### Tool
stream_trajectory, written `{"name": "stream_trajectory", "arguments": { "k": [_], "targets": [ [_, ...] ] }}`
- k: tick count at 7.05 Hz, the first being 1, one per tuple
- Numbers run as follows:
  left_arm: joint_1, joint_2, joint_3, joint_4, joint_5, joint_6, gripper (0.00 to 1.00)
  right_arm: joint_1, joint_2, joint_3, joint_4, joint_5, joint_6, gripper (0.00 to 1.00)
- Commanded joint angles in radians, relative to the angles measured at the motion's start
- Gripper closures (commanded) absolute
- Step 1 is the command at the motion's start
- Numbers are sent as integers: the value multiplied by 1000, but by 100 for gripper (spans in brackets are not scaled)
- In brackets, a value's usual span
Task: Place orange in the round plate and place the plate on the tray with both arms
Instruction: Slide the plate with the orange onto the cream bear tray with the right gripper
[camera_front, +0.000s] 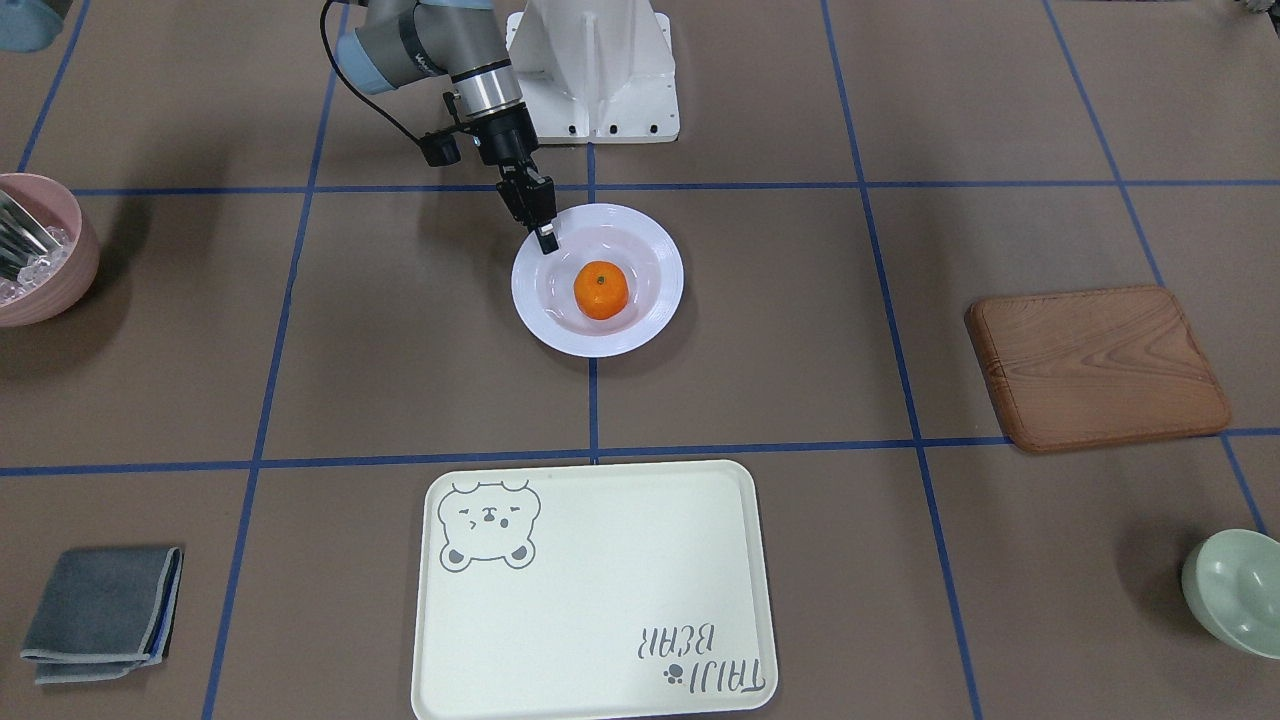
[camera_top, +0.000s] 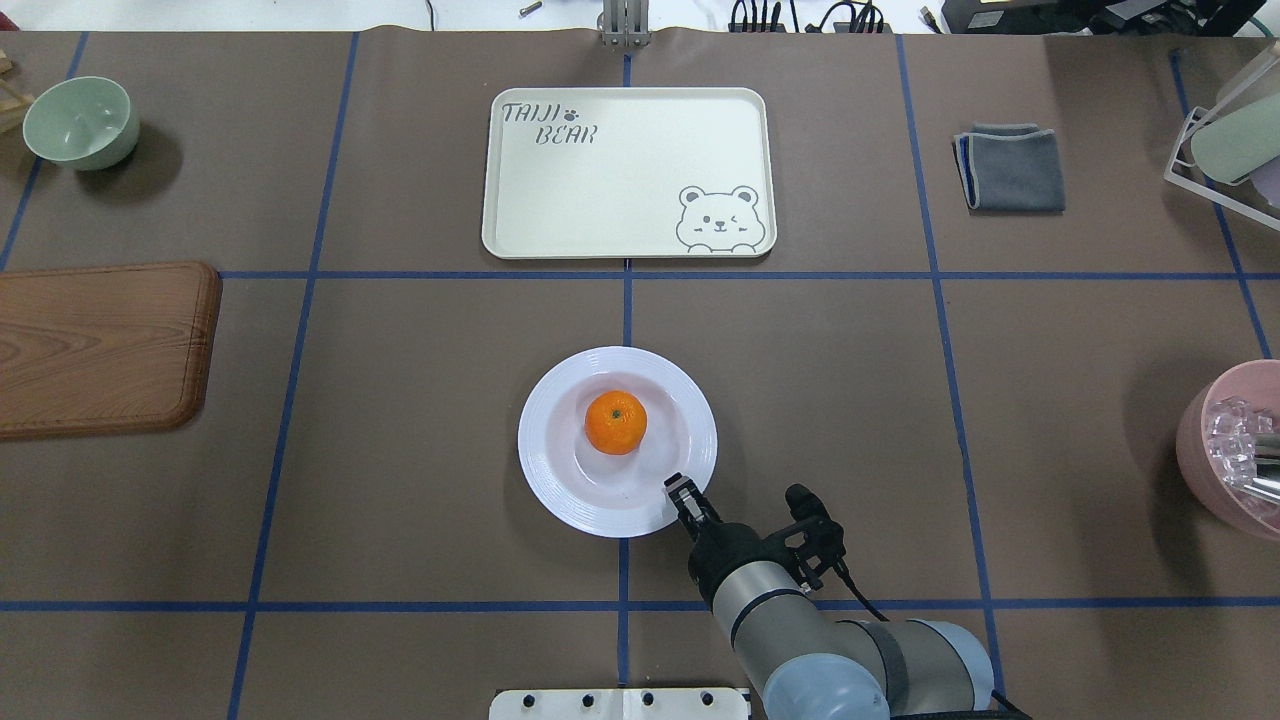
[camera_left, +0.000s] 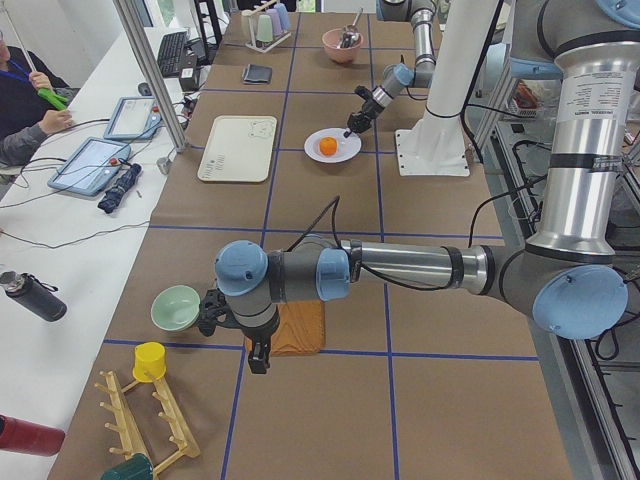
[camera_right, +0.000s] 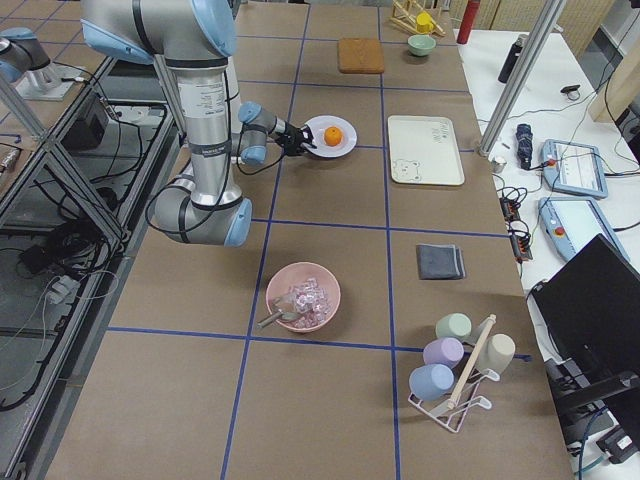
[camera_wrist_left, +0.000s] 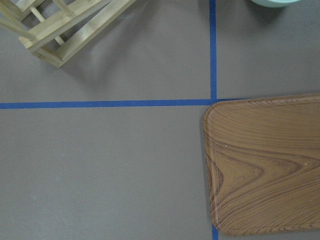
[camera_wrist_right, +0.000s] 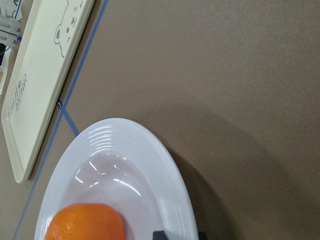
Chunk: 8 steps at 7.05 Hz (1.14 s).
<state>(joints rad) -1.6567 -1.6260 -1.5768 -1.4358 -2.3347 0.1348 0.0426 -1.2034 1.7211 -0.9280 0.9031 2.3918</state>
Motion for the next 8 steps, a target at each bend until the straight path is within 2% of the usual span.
{"name": "stream_trajectory", "arguments": {
  "k": [1, 3, 5, 7, 8],
  "targets": [
    [0, 0, 0, 0, -2, -7, 2, -13, 4, 8, 132, -118, 33, 100],
    [-1, 26, -26, 0, -47, -20, 2, 8, 4, 20, 179, -130, 24, 100],
    [-2, 133, -177, -3, -49, -138, 2, 25, 7, 73, 186, -154, 26, 100],
    [0, 155, -189, -3, -49, -155, 2, 54, 8, 68, 253, -181, 12, 100],
    [-1, 159, -189, -36, -49, -193, 2, 80, 28, 61, 253, -178, -50, 100]
  ]
}}
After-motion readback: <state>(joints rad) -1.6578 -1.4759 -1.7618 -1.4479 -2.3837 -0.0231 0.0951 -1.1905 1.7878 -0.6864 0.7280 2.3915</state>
